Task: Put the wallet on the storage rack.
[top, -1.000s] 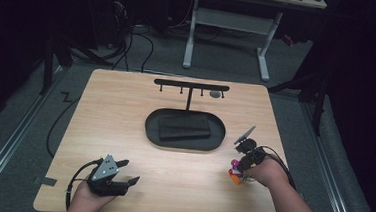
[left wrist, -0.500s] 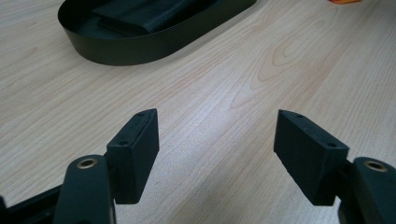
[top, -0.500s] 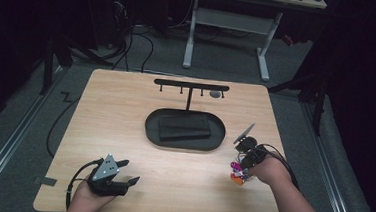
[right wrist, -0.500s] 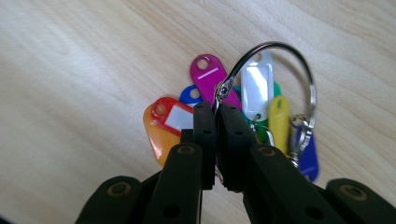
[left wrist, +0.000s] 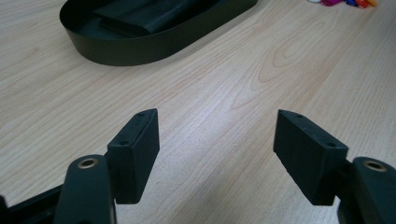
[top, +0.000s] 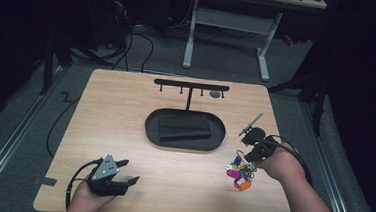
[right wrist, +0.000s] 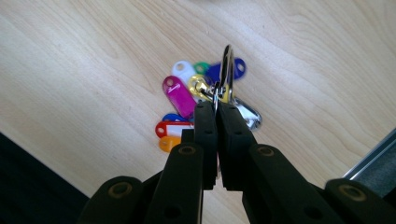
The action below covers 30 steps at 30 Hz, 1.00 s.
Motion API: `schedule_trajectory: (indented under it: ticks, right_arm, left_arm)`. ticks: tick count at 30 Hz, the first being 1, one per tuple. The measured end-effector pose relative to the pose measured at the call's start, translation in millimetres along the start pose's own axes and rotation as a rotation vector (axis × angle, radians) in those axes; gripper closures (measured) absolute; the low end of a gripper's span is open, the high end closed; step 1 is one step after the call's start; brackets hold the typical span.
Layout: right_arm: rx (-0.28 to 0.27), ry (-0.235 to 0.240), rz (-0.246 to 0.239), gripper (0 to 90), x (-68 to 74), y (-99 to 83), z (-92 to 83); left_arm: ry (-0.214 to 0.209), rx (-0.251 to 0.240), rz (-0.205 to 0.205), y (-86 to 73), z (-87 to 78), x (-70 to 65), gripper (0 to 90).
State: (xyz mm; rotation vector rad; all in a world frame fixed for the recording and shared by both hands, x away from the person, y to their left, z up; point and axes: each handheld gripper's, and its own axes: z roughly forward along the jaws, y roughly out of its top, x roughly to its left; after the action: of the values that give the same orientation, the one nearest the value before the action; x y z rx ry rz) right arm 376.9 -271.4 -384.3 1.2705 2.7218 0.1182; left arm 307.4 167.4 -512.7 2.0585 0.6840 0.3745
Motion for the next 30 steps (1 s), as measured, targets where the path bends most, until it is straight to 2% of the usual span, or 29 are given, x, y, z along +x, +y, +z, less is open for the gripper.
schedule_trajectory:
  ticks: [1,5,6,10,11,13,17,19,21,22,30]
  right_arm:
    - [0.000,0.000,0.010,88.1,0.7,0.5,-4.1]
    - [-0.015,0.010,-0.011,88.2,-0.4,4.0,-18.7]
    - [-0.013,0.014,0.005,88.2,0.7,5.2,-22.7]
    - [-0.037,0.018,-0.018,88.2,-0.9,10.2,-33.0]
    - [-0.039,0.023,0.000,88.2,0.0,12.1,-36.8]
    - [-0.065,0.040,-0.014,88.1,-1.6,18.6,-46.4]
    - [-0.073,0.037,-0.025,88.2,-2.1,30.2,-56.5]
    - [-0.078,0.033,-0.033,88.2,-2.0,36.4,-59.9]
    - [-0.067,0.032,-0.015,88.2,-0.5,39.1,-62.1]
    - [-0.078,0.027,-0.051,88.2,-2.3,42.6,-62.6]
    - [-0.090,0.021,-0.039,88.2,-4.2,64.1,-69.1]
  left_arm:
    - [0.000,0.003,0.003,0.2,0.3,-0.4,32.0]
    - [0.000,0.004,0.008,-0.1,0.7,-1.3,32.0]
    - [0.000,0.004,0.008,-0.1,0.7,-1.3,32.0]
    - [0.000,0.003,0.004,-0.4,0.2,-0.5,32.0]
    - [-0.001,0.005,0.004,-0.5,0.3,-0.5,32.0]
    - [-0.003,0.006,0.004,-0.6,0.4,-0.9,32.0]
    - [-0.005,0.005,0.004,-0.8,0.1,-0.9,32.0]
    - [-0.005,0.006,0.002,-0.9,0.1,-0.2,32.0]
    - [-0.004,0.004,0.000,-1.1,0.1,0.0,32.0]
    - [-0.003,0.001,0.000,-1.3,0.1,0.1,32.0]
    - [-0.007,0.001,0.000,-1.6,-1.0,0.9,32.0]
